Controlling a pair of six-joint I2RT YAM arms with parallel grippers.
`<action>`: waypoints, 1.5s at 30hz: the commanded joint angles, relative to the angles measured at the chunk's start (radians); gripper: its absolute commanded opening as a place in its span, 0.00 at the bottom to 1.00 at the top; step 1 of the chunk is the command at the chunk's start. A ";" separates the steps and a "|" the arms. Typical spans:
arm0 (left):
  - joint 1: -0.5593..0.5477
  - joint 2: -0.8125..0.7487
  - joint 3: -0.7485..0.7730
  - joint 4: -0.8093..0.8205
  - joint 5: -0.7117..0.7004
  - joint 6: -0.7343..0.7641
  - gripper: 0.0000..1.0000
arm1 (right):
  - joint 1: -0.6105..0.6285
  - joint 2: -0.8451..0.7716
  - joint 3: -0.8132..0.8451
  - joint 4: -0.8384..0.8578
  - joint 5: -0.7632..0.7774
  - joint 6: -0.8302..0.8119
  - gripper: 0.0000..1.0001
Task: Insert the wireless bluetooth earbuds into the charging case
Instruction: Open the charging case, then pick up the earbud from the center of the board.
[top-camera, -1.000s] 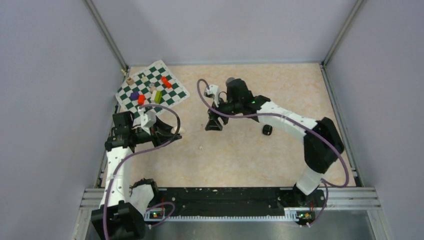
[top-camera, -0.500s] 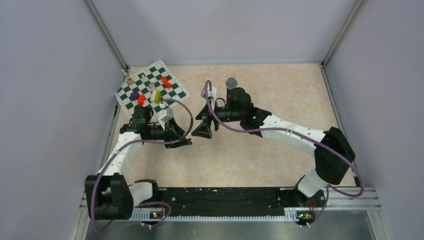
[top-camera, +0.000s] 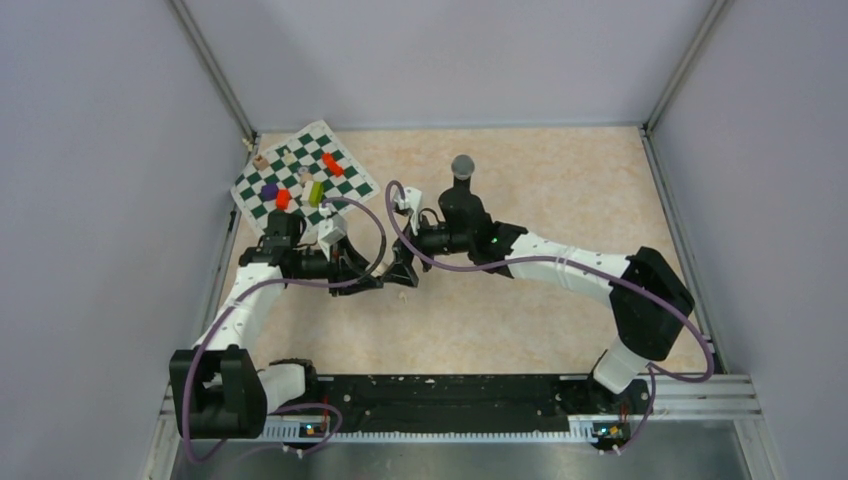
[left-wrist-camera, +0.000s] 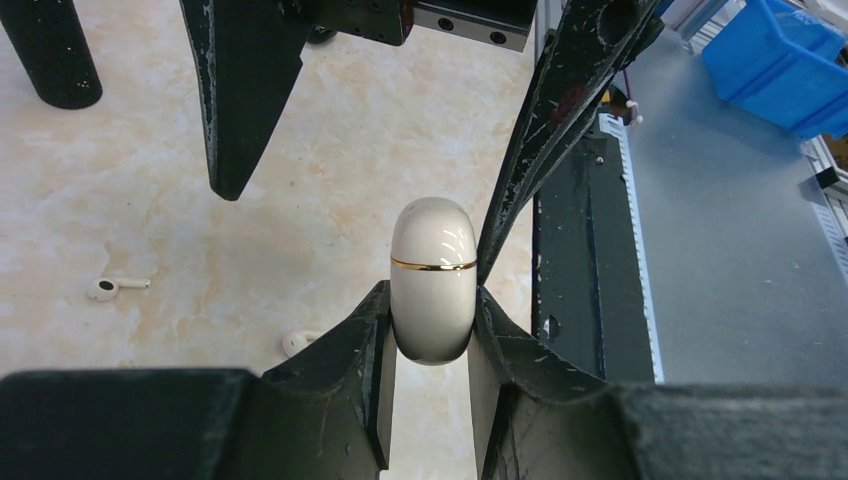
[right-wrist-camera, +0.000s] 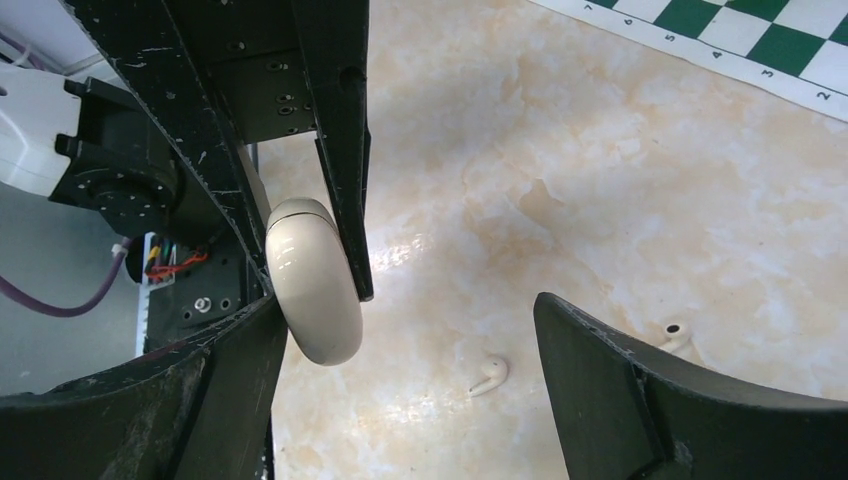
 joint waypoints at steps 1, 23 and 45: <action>-0.005 -0.011 0.031 -0.038 0.051 0.036 0.00 | -0.013 -0.053 0.046 -0.001 0.126 -0.054 0.90; 0.043 -0.024 0.087 -0.169 0.109 0.139 0.00 | -0.091 -0.123 0.039 0.004 0.085 -0.029 0.95; 0.315 -0.050 0.164 -0.452 0.227 0.360 0.00 | -0.102 0.300 0.219 -0.270 -0.156 -0.048 0.68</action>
